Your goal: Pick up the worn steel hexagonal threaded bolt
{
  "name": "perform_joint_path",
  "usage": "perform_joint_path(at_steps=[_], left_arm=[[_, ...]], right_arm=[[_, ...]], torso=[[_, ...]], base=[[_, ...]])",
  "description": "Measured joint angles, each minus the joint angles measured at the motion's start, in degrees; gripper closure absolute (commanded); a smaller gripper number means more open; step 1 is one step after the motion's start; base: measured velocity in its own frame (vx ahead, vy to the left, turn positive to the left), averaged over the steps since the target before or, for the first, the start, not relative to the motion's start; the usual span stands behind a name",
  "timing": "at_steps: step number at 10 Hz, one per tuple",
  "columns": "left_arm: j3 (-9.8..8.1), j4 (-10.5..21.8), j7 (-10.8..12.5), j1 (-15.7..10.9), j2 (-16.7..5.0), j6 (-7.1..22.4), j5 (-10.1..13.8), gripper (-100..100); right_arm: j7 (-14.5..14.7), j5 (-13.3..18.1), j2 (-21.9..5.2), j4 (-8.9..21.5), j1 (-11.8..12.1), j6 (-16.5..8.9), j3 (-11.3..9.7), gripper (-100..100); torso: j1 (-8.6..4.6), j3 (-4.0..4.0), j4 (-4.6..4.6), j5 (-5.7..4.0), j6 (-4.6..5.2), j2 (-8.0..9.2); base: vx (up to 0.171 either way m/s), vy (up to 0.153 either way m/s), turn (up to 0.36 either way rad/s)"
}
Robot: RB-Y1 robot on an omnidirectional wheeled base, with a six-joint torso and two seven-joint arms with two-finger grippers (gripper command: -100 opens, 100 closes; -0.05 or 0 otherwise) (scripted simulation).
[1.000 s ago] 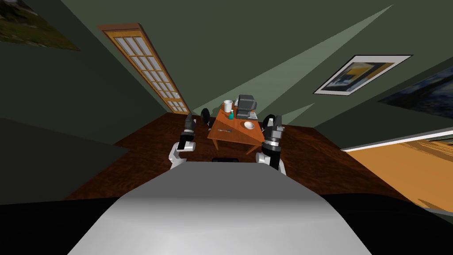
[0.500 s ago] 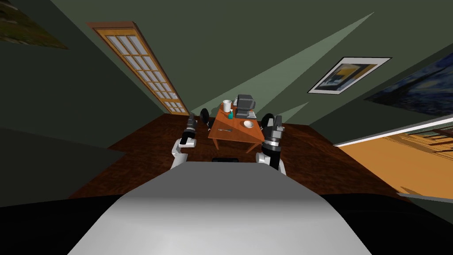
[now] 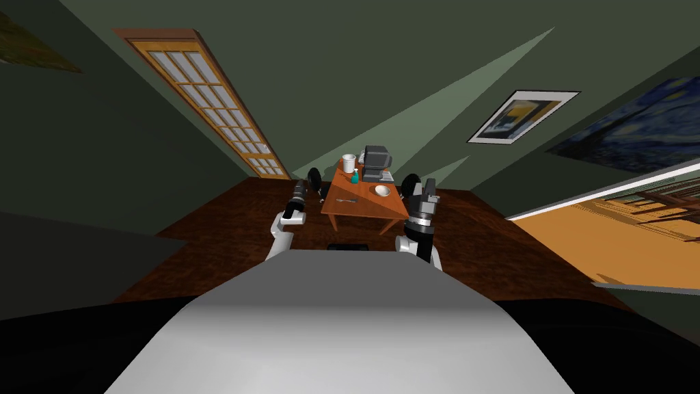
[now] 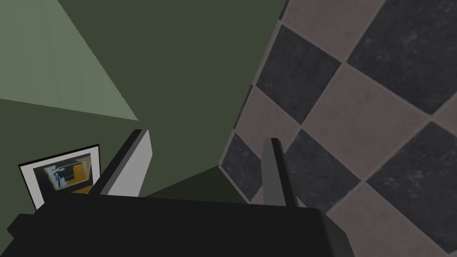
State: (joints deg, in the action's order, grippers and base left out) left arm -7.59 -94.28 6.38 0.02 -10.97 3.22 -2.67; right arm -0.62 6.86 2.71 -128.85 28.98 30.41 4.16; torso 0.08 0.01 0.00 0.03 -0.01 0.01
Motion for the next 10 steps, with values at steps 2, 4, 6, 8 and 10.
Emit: perform_joint_path(at_steps=[2, 4, 6, 8, 10], left_arm=[[-0.24, 2.37, 0.39, -1.86, -0.26, 2.80, 0.29, -100], [-0.59, 5.81, 0.52, -4.15, 0.49, 4.61, 0.04, -100], [-0.72, 8.14, 1.09, -5.69, 0.08, 7.25, 0.57, -100], [-1.08, 11.86, 1.38, -8.11, 0.47, 8.89, 0.55, -100], [-1.18, 15.11, 1.97, -9.88, 0.16, 10.87, 1.12, -100]], right_arm=[[0.00, 0.00, 0.00, 0.00, 0.00, 0.00, 0.00, 0], [0.00, 0.00, 0.00, 0.00, 0.00, 0.00, 0.00, 0], [0.00, 0.00, 0.00, 0.00, 0.00, 0.00, 0.00, 0], [0.00, 0.00, 0.00, 0.00, 0.00, 0.00, 0.00, 0], [0.00, 0.00, 0.00, 0.00, 0.01, 0.00, 0.00, 0]], torso=[[0.00, -0.01, 0.00, 0.00, -0.01, -0.03], [-0.03, -0.02, -0.01, -0.01, -0.01, -0.03], [-0.05, -0.02, -0.01, -0.01, -0.01, -0.03], [-0.08, -0.03, -0.02, -0.02, -0.01, -0.06], [-0.10, -0.04, -0.02, -0.02, -0.02, -0.07]], base=[[-0.009, 0.021, -0.085], [-0.009, 0.015, -0.087], [-0.005, 0.008, -0.095], [0.000, 0.000, -0.116], [0.004, -0.006, -0.090]])
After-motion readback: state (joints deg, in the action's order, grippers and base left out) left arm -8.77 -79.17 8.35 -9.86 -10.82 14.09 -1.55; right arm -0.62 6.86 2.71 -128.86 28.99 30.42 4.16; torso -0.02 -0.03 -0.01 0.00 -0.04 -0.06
